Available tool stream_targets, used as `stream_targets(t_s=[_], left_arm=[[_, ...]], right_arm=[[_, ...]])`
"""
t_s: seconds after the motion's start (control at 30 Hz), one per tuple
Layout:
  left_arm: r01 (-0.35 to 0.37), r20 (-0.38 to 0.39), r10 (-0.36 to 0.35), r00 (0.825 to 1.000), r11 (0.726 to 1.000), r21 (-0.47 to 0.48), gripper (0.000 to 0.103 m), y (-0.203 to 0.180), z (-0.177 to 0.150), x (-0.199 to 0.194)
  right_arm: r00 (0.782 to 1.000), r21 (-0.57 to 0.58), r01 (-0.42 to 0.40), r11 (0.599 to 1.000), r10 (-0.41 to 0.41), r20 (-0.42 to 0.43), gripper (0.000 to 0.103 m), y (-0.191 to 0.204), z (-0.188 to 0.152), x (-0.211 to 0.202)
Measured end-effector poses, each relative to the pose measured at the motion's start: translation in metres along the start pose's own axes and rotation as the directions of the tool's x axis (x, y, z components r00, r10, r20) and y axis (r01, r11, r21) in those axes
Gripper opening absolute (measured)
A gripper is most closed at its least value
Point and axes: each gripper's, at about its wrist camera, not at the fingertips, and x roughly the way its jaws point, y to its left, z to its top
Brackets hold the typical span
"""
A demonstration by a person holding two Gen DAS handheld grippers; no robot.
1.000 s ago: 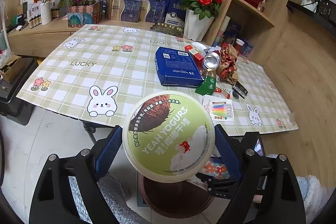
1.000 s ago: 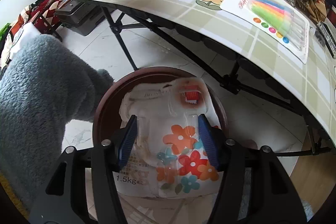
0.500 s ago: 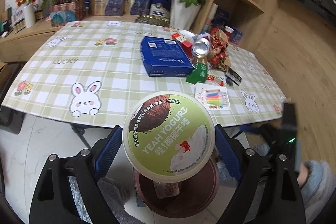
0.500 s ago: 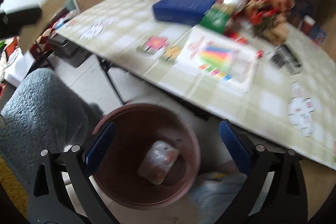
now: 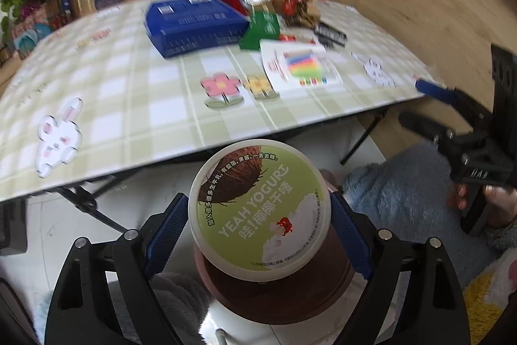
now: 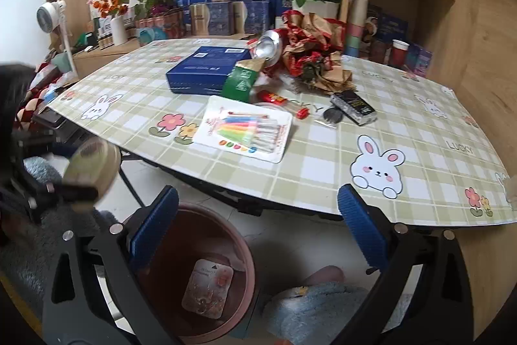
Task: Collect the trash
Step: 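Lower the yogurt cup into the brown bin and open the left gripper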
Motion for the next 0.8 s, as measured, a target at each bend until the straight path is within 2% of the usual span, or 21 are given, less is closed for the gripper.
stream_targets(t_s=[0.07,0.27,0.63,0.8], left_arm=[[0.011,-0.014,-0.011,1.0,1.0,-0.003,0.085,0.0,0.004,0.003],[0.016,-0.063,-0.02,0.998,0.998,-0.064,0.085,0.014,0.016,0.009],[0.034,-0.068,-0.039,0.997,0.997,-0.067,0.086,0.012,0.015,0.012],[0.037,-0.062,-0.04,0.997,0.998,-0.054,0.095,0.009,0.016,0.013]], right_arm=[[0.999,0.012,0.041,0.999,-0.041,-0.018,0.097,-0.002,-0.001,0.006],[0.998,0.048,0.054,0.997,-0.052,-0.037,0.097,-0.008,-0.003,0.014],[0.997,0.09,0.066,0.994,-0.063,-0.031,0.097,-0.014,-0.004,0.011],[0.997,0.08,0.066,0.995,-0.063,-0.033,0.097,-0.013,-0.004,0.011]])
